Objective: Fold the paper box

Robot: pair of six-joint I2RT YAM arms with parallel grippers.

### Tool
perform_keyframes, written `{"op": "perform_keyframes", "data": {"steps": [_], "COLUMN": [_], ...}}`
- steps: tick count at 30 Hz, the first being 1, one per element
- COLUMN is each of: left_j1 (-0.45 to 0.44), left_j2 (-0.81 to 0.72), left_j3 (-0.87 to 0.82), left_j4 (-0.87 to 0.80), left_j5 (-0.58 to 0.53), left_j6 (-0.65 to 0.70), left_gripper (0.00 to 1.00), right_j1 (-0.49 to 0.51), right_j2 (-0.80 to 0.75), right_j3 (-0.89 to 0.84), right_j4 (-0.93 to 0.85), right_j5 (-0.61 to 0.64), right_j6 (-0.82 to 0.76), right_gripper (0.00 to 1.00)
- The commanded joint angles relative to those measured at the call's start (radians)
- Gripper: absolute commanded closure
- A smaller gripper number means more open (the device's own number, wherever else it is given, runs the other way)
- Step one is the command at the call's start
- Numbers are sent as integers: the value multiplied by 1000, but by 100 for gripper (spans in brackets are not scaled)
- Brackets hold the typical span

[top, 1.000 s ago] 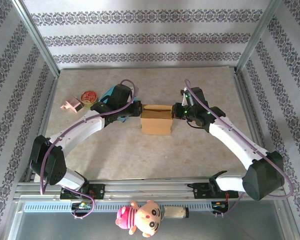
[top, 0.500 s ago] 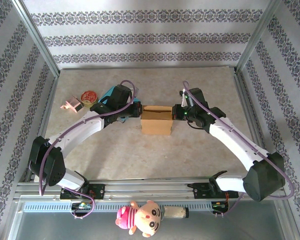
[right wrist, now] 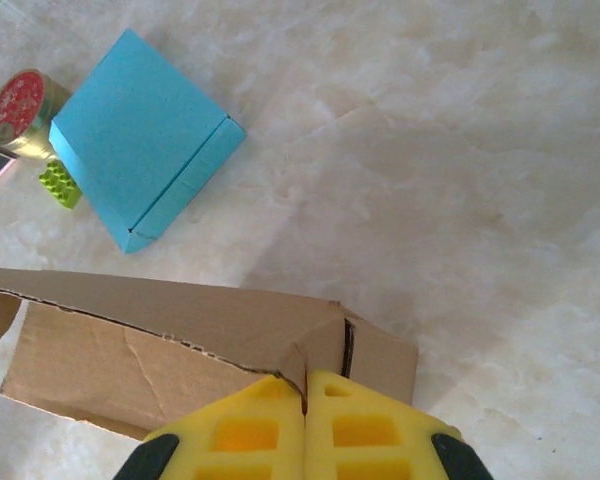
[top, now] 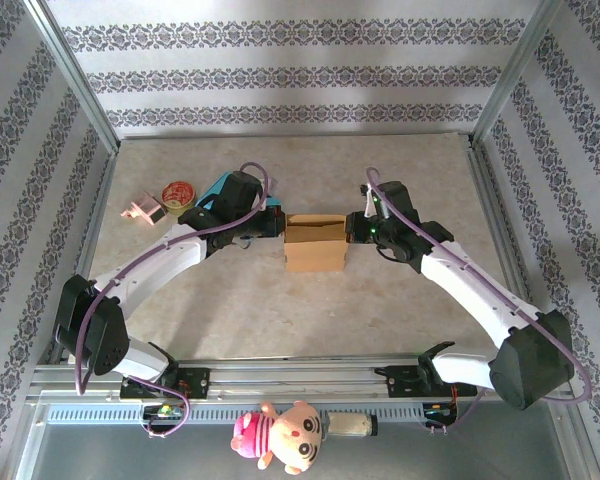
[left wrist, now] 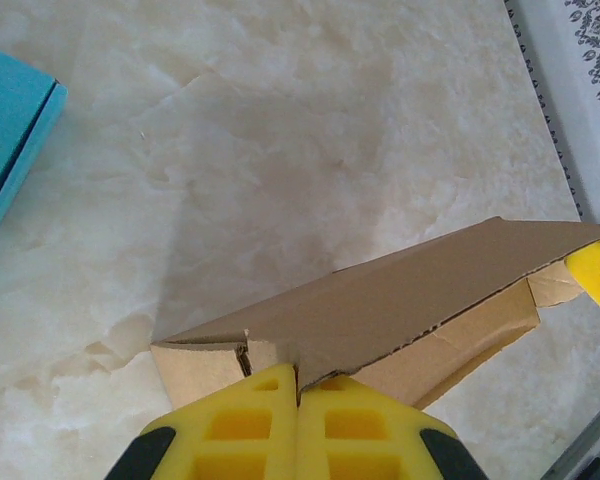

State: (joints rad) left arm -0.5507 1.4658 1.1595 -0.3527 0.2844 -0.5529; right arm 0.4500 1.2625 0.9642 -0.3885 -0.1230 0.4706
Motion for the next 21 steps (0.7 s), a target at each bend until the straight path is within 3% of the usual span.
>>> {"op": "perform_keyframes", "data": {"steps": [1, 21], "left_j1": [-11, -11], "left_j2": [14, 49], "left_j3": [-44, -69], "left_j4": [-84, -42], "left_j5": [29, 61], "left_j6": [-55, -172], "left_gripper": [100, 100], "right_j1": [15, 48], "right_j2": [78, 70], "right_j3": [-62, -50], "right_j4": [-242, -228], "right_j5": [32, 43], "right_j6": [-15, 7], "right_gripper": [100, 100]}}
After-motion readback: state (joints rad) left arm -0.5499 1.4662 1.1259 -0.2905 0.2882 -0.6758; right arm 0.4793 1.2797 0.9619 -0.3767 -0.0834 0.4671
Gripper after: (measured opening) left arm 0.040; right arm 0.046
